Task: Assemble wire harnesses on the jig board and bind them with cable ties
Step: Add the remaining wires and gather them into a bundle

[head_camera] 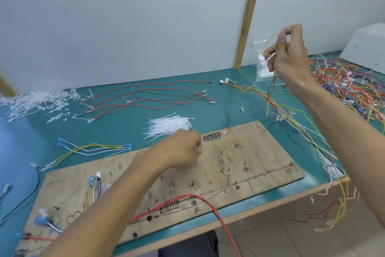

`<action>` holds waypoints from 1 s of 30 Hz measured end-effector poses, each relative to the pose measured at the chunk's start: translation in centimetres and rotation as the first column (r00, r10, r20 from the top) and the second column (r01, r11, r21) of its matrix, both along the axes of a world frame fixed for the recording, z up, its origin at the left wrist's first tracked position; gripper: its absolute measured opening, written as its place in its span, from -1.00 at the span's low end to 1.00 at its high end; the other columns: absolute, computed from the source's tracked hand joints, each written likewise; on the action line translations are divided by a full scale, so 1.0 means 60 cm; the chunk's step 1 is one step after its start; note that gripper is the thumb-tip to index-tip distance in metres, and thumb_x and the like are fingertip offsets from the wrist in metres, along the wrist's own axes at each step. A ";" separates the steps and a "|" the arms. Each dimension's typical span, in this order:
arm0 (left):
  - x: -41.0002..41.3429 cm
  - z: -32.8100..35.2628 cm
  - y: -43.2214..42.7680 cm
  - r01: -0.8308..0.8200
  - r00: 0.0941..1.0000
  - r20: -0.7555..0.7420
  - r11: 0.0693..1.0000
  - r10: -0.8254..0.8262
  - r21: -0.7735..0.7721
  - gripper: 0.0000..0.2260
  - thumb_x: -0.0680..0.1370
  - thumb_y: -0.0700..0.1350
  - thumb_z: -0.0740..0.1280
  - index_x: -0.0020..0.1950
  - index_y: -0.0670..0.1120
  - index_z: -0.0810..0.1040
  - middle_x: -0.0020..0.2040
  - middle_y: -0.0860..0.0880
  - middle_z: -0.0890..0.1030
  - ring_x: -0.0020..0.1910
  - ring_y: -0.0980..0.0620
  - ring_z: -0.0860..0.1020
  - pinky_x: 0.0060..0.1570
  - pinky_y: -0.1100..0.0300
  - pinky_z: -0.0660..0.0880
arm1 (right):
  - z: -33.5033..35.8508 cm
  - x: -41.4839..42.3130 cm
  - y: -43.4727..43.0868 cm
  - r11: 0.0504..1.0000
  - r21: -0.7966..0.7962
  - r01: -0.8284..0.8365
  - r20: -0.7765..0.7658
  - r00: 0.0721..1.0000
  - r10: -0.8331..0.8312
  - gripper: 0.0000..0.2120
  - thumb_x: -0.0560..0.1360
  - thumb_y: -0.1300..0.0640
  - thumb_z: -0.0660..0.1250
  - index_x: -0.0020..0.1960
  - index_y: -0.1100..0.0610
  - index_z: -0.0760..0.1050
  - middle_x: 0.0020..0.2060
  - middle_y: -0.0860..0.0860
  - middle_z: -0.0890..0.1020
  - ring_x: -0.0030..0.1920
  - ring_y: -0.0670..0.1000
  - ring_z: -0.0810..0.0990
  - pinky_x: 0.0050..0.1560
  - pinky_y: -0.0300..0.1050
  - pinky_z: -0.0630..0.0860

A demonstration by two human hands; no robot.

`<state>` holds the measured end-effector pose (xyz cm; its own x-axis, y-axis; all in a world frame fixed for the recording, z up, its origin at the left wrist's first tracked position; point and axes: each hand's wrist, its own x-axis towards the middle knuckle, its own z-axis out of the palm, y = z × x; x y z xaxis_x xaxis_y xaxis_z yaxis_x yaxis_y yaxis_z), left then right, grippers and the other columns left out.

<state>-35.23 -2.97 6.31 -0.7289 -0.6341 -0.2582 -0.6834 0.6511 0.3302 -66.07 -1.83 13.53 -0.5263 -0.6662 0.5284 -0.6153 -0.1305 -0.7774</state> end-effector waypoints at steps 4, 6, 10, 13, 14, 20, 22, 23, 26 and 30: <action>-0.112 0.082 0.026 -0.089 0.683 -0.630 0.898 0.370 0.431 -0.35 0.54 0.36 0.36 0.53 0.10 0.29 0.01 0.08 0.68 -0.13 0.07 0.72 -0.03 0.05 0.67 | -0.003 0.032 0.028 0.984 0.063 -0.168 0.015 0.986 0.168 -0.88 0.78 0.01 0.08 0.15 0.06 0.25 -0.22 0.10 0.60 -0.36 -0.01 0.55 -0.32 -0.11 0.44; -0.177 0.111 0.030 0.008 0.542 -0.684 0.812 0.488 0.584 -0.35 0.54 0.26 0.45 0.52 0.05 0.31 0.07 -0.07 0.67 -0.17 0.00 0.74 -0.15 -0.01 0.72 | -0.012 0.048 0.042 0.967 0.105 -0.232 -0.016 0.972 0.235 -0.86 0.77 0.00 0.11 0.15 0.08 0.28 -0.20 0.09 0.59 -0.28 0.04 0.54 -0.28 -0.10 0.47; -0.242 0.104 0.025 -0.013 0.387 -0.721 0.785 0.575 0.620 -0.83 0.68 -0.12 0.37 0.16 -0.21 0.51 -0.16 -0.24 0.66 -0.35 -0.07 0.66 -0.20 -0.12 0.71 | -0.038 0.050 0.061 0.943 0.140 -0.302 0.048 0.953 0.298 -0.87 0.76 0.07 0.18 0.08 0.11 0.40 -0.19 -0.03 0.61 -0.33 -0.10 0.54 -0.33 -0.24 0.45; -0.238 0.072 0.019 -0.083 0.369 -0.717 0.790 0.591 0.608 -0.87 0.69 -0.23 0.31 0.03 -0.26 0.60 -0.24 -0.16 0.65 -0.49 0.05 0.59 -0.28 -0.05 0.71 | -0.060 0.018 0.064 0.913 0.204 -0.352 0.280 0.915 0.290 -0.64 0.75 -0.04 0.19 0.04 0.24 0.55 -0.18 0.09 0.67 -0.25 -0.01 0.63 -0.21 -0.08 0.50; -0.233 0.062 0.016 -0.093 0.372 -0.733 0.808 0.570 0.582 -0.85 0.69 -0.24 0.30 -0.01 -0.24 0.62 -0.26 -0.11 0.64 -0.50 0.09 0.56 -0.34 0.03 0.69 | -0.070 0.005 0.062 0.893 0.289 -0.345 0.330 0.911 0.245 -0.52 0.74 -0.13 0.16 0.02 0.26 0.59 -0.15 0.14 0.70 -0.20 0.03 0.65 -0.15 -0.03 0.52; -0.202 0.050 0.019 -0.006 0.333 -0.822 0.873 0.462 0.488 -0.79 0.70 -0.32 0.25 0.01 -0.17 0.66 -0.26 0.08 0.64 -0.45 0.25 0.50 -0.45 0.32 0.40 | -0.151 -0.068 -0.007 0.514 0.843 0.158 -0.288 0.940 0.184 -0.69 0.59 -0.16 0.42 -0.06 0.09 0.59 -0.11 0.14 0.68 -0.08 0.13 0.60 -0.09 -0.12 0.41; -0.190 0.054 0.023 0.040 0.317 -0.834 0.872 0.452 0.488 -0.80 0.69 -0.35 0.24 0.02 -0.21 0.66 -0.26 0.08 0.65 -0.44 0.25 0.50 -0.46 0.35 0.37 | -0.165 -0.083 -0.031 0.472 0.849 0.239 -0.355 0.919 0.172 -0.84 0.54 0.04 0.48 0.04 0.12 0.66 0.00 0.20 0.72 0.01 0.19 0.66 -0.05 -0.11 0.49; -0.181 0.055 0.025 0.058 0.323 -0.835 0.871 0.446 0.488 -0.79 0.69 -0.35 0.24 0.02 -0.22 0.66 -0.28 0.11 0.65 -0.43 0.25 0.49 -0.46 0.36 0.36 | -0.169 -0.095 -0.041 0.490 0.830 0.265 -0.373 0.918 0.135 -0.83 0.52 0.14 0.48 0.10 0.13 0.69 0.03 0.22 0.73 0.07 0.22 0.68 0.01 -0.08 0.55; -0.146 0.059 0.025 0.118 0.346 -0.827 0.854 0.443 0.507 -0.78 0.70 -0.36 0.22 0.00 -0.21 0.65 -0.32 0.15 0.64 -0.43 0.25 0.47 -0.43 0.35 0.33 | -0.171 -0.122 -0.061 0.559 0.781 0.278 -0.400 0.910 0.106 -0.63 0.51 0.32 0.38 0.28 0.13 0.69 0.15 0.18 0.73 0.24 0.23 0.65 0.27 -0.01 0.58; -0.092 0.076 0.009 0.192 0.305 -0.819 0.812 0.485 0.552 -0.77 0.71 -0.36 0.19 -0.01 -0.23 0.62 -0.34 0.09 0.58 -0.45 0.17 0.39 -0.40 0.30 0.30 | -0.172 -0.155 -0.063 0.600 0.742 0.298 -0.505 0.837 0.209 -0.55 0.44 0.47 0.29 0.25 0.21 0.67 0.16 0.22 0.71 0.22 0.27 0.65 0.22 0.16 0.61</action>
<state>-40.76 -2.45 10.89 -0.5848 -0.7843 0.2072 0.2241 0.0893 0.9705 -75.36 -5.60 3.20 -0.3975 -0.9176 0.0041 -0.9102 0.3937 -0.1285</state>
